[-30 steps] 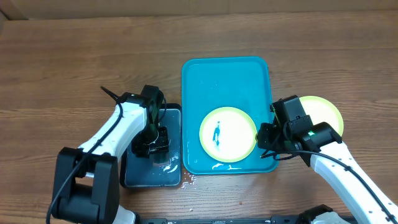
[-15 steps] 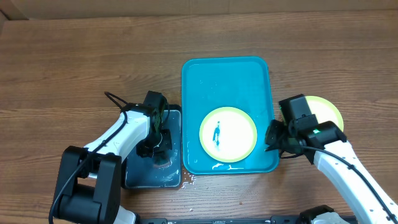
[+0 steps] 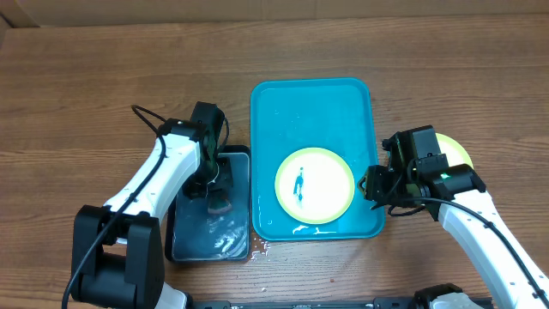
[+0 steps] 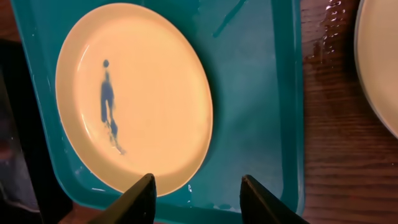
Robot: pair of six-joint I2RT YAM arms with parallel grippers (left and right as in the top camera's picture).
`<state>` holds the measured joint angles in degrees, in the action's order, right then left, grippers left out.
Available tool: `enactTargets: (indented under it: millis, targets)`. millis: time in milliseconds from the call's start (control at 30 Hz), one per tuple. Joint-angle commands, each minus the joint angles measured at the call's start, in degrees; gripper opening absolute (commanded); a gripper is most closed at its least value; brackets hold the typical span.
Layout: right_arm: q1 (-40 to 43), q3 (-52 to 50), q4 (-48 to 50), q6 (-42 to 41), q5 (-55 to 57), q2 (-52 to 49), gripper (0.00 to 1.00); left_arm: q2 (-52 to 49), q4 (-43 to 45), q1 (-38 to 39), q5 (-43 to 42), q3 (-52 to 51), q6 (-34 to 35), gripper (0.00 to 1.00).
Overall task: Clean dirty plates on tray and stack at the side
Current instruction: 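Dip the sponge in the black tray water with the left gripper, then scrub the yellow plate with the sponge while right gripper holds rim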
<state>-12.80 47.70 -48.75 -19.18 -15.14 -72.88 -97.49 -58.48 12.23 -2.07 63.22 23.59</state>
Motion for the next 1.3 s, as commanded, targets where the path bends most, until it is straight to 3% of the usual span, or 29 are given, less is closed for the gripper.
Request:
enactTargets:
  millis: [0,133,300,500,600,767,967,1267]
  targets:
    - [0.13,-0.39,0.22,0.72,-1.7,-0.02,0.47,-0.09,3.85,-0.02,3.13,-3.52,-1.07,0.04]
    - [0.04,-1.99,0.46,-0.04,-3.19,-0.7,0.49,-1.31,9.11,0.0,3.04,-7.65,-1.07,0.04]
    - [-0.79,-3.5,3.1,3.17,-5.55,-3.39,0.52,-2.25,9.07,-0.02,1.55,-7.85,-1.64,0.04]
    - [-2.08,-4.57,8.24,3.04,-5.49,-8.48,0.52,-2.14,-0.2,-0.24,-0.52,0.48,-4.02,0.04]
    - [-2.25,-4.59,10.36,1.31,-3.37,-11.54,0.49,-2.14,-6.49,-0.15,-0.79,7.74,-4.15,0.04]
    - [-2.25,-4.59,15.41,0.96,-2.99,-17.03,0.26,-2.14,-14.62,1.86,-4.61,22.14,-4.37,0.04]
    - [-2.27,-4.59,17.79,0.94,-2.93,-19.04,0.04,-2.16,-10.95,6.67,-9.46,26.53,-4.0,0.04]
    - [-2.36,-4.59,18.27,-0.98,-2.29,-22.29,0.04,-7.85,0.44,18.8,-12.81,23.32,1.99,0.04]
